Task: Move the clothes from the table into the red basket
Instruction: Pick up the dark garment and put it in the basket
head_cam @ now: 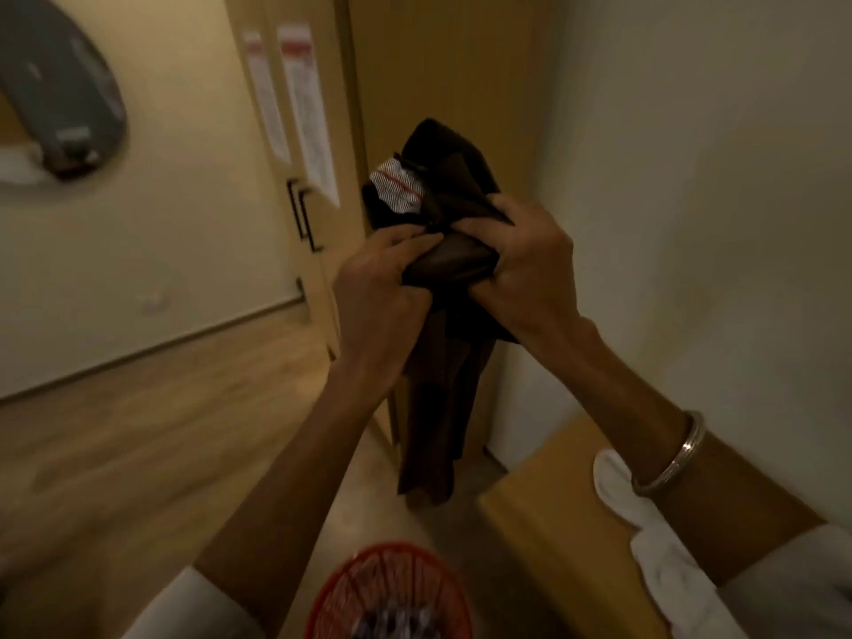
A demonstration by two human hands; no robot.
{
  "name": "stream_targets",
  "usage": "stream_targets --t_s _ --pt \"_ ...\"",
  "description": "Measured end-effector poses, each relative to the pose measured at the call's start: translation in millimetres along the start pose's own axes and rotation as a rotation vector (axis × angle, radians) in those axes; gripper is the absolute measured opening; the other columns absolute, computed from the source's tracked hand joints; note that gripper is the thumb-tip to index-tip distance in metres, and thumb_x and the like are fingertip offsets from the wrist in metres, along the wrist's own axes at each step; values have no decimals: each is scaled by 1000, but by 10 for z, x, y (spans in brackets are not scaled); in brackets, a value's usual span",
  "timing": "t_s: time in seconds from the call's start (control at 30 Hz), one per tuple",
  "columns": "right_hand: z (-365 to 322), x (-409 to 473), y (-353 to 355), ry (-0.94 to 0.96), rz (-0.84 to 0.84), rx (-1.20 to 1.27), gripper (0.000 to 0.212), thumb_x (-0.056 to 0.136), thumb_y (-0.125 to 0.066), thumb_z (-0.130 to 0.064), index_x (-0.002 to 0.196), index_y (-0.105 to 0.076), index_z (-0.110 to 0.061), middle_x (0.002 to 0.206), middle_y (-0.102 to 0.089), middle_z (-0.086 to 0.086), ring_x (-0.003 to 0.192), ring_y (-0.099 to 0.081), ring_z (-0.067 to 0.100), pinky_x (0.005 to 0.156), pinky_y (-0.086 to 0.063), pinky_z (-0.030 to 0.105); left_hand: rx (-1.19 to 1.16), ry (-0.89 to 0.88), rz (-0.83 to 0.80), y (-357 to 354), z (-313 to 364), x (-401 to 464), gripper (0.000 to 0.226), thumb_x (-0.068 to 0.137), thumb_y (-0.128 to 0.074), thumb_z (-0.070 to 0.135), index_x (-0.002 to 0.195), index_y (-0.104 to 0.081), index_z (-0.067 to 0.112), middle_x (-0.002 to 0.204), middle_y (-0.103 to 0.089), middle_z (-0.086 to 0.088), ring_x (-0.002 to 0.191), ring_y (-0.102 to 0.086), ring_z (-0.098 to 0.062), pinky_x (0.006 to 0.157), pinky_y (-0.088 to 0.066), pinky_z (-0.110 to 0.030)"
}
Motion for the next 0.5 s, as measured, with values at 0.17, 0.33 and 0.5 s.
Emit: stream_targets --t_s 0.17,0.33,0.5 --pt "-172 -1113 -1118 -173 -294 144 35 80 -74 -27 114 -75 -15 121 -68 14 102 -65 35 84 -57 42 79 292 -170 -41 -951 -1161 54 60 -68 -8 109 -77 11 112 -74 -6 102 -69 -20 92 -52 -23" --pt "-499 -2056 -1782 -279 -486 203 35 79 -73 -21 113 -75 -15 122 -68 14 103 -64 36 87 -56 41 153 468 -281 81 -1561 -2132 54 60 -70 -8 109 -77 12 113 -74 -7 101 -69 -22 90 -40 -6" --pt "-694 -2787 -2270 -384 -649 255 37 78 -72 -18 115 -75 -16 123 -66 15 107 -62 34 90 -53 38 140 622 -374 116 -2034 -2909 57 60 -69 -9 112 -76 12 116 -73 -8 103 -68 -22 89 -49 -21"
Point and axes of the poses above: each hand's wrist, its own x-axis towards the middle knuckle, its own y-axis out of the back of the hand, z = x × y, the point moved 9 cm from there along x, towards the middle knuckle
